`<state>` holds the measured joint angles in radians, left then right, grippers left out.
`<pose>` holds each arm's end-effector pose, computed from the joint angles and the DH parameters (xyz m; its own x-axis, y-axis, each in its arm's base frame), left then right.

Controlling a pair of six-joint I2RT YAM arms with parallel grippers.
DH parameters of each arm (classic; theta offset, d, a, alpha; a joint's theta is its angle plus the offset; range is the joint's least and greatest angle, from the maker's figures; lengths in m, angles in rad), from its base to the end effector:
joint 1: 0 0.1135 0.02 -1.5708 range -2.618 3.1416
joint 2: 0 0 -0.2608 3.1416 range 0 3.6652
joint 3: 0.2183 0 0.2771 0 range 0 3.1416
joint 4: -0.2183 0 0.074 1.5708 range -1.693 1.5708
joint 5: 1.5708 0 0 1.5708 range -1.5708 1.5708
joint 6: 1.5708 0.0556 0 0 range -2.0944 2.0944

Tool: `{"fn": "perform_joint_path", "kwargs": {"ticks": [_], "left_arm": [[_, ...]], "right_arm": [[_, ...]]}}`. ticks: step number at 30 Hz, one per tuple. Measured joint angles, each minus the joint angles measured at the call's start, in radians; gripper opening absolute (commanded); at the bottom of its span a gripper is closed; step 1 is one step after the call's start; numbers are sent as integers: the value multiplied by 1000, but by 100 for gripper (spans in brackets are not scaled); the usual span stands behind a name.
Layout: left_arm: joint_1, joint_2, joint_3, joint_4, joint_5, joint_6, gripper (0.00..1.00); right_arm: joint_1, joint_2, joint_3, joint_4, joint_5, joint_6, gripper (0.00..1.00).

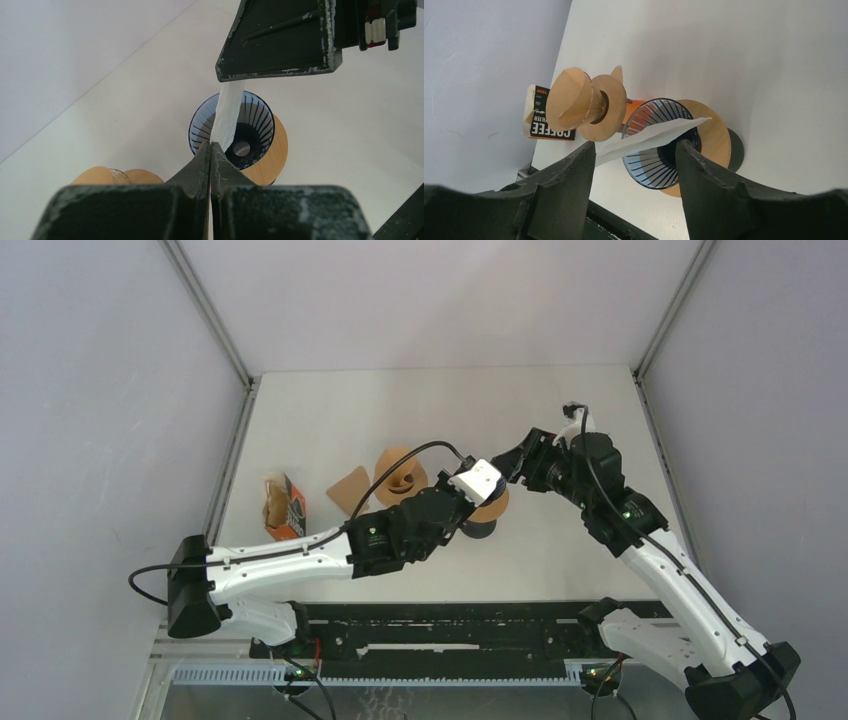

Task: Place the coffee filter in the dripper
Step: Place the coffee filter in the coffee dripper.

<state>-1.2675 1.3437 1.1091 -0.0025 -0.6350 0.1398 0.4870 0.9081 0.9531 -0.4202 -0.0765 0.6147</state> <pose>0.1371 -0.3278 0.3352 0.0136 0.3322 -0.9431 0.6001 0.7518 0.2734 0.2168 0.1196 0.3438 -0.5699 0.3489 -0.7440 -0.2458 0.7916 0.5595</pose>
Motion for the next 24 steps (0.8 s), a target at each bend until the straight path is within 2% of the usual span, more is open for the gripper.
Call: {"fn": "perform_joint_path", "kwargs": {"ticks": [24], "left_arm": [[-4,5,1,0,-21,0,0]], "right_arm": [[13,19,-5,4,5,0,58]]}}
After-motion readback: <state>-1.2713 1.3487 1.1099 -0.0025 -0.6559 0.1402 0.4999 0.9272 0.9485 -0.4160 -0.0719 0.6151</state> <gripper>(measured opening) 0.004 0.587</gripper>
